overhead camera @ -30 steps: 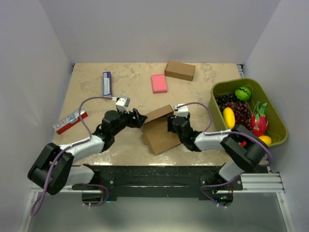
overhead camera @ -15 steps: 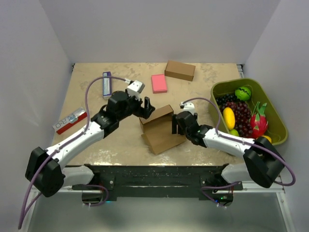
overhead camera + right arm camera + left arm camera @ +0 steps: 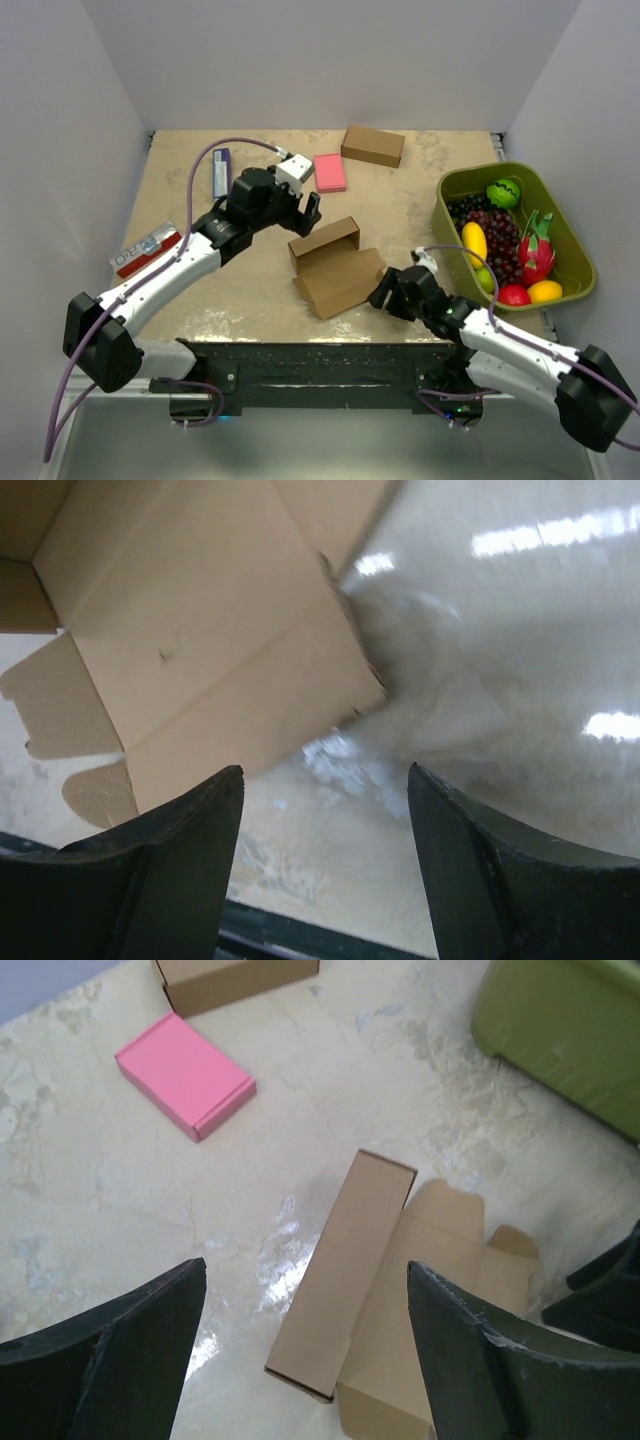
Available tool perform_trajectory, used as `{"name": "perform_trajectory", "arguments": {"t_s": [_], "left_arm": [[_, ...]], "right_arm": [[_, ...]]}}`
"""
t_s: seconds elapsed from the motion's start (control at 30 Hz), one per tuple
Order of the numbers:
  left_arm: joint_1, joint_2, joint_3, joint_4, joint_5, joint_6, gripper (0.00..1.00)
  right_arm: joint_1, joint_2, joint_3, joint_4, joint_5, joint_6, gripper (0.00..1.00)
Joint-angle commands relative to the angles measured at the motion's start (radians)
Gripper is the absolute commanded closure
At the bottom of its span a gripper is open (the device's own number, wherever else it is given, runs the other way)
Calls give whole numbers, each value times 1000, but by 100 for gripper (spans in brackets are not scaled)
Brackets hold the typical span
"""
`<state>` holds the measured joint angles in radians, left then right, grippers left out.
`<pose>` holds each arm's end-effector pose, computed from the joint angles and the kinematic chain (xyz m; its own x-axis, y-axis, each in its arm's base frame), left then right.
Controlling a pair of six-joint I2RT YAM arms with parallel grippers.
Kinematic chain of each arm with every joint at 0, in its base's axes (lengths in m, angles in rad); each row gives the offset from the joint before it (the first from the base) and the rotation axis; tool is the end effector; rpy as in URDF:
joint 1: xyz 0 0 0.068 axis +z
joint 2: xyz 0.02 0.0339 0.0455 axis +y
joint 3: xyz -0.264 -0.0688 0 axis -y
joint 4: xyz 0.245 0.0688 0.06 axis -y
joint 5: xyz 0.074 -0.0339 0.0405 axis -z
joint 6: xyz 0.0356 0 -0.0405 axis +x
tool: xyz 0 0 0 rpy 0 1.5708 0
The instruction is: Fold the paper box
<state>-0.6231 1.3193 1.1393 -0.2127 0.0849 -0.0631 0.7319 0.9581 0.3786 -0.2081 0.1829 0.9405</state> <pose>0.2477 -0.1817 0.3425 -0.3508 0.1747 -0.9200 0.6242 0.7760 -0.0906 0.1404 0.1174 0.1683 -0.7645 0.3811 -0.5200 0.0948 0.8643 0.4940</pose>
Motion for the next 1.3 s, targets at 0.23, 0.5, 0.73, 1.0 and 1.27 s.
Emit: {"name": "perform_trajectory", "arguments": {"t_s": [0.23, 0.5, 0.73, 1.0, 1.27], "left_arm": [[-4, 15, -148, 148, 33, 34, 16], [-49, 240, 49, 191, 110, -18, 21], [-92, 454, 195, 285, 177, -87, 32], [-104, 515, 140, 389, 237, -139, 47], [-107, 580, 111, 429, 253, -152, 51]], "right_arm": [[-2, -226, -176, 53, -5, 445, 33], [-3, -159, -208, 127, 18, 469, 33], [-2, -170, -267, 179, 36, 491, 35], [-3, -162, -274, 194, 39, 483, 37], [-3, -173, -274, 179, 49, 488, 37]]}}
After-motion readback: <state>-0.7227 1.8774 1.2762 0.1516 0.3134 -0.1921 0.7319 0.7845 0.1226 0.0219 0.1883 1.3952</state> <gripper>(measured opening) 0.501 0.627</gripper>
